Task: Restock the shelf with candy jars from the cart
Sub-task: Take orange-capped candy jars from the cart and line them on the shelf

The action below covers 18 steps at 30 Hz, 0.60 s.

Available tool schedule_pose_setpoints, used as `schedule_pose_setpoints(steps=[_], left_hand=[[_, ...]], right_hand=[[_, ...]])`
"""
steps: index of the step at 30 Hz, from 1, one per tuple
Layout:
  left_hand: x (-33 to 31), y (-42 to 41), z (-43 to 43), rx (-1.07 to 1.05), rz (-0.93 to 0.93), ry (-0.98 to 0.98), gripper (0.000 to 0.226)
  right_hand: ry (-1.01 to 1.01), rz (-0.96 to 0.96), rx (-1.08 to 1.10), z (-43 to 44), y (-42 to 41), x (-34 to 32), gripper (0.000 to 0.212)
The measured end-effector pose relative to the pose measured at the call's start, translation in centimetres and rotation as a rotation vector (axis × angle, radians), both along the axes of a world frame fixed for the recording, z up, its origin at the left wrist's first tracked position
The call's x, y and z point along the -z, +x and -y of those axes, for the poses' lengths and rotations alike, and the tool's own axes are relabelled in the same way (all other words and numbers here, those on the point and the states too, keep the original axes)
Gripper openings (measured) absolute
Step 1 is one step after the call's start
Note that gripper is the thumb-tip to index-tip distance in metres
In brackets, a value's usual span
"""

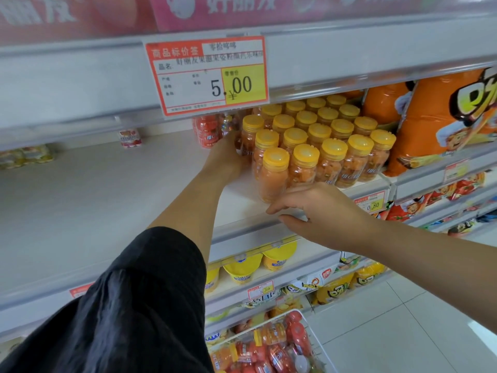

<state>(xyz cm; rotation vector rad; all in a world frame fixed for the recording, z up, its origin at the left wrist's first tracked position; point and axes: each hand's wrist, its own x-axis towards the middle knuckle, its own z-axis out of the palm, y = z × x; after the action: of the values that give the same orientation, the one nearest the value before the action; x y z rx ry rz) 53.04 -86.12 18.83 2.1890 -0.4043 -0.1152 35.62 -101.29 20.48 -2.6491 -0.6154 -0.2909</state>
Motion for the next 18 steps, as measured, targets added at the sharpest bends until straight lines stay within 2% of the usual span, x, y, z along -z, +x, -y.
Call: schedule_pose_setpoints(steps=[9, 14, 16, 18], left_hand=[[-0.1, 0.3, -0.4, 0.036, -0.014, 0.028, 0.032], [0.0, 0.1, -0.6, 0.037, -0.001, 0.041, 0.035], [-0.3, 0.0, -1.2, -0.017, 0.082, 0.048, 0.032], [-1.1, -0.1, -1.8, -0.162, 0.261, 0.049, 0.025]], right_hand=[[0.014, -0.004, -0.003, -0.1, 0.1, 0.1, 0.023], [0.009, -0.008, -0.004, -0.1, 0.0, 0.0, 0.024], [0.011, -0.006, -0.004, -0.1, 0.0, 0.0, 0.023], [0.013, -0.007, -0.001, -0.1, 0.0, 0.0, 0.023]])
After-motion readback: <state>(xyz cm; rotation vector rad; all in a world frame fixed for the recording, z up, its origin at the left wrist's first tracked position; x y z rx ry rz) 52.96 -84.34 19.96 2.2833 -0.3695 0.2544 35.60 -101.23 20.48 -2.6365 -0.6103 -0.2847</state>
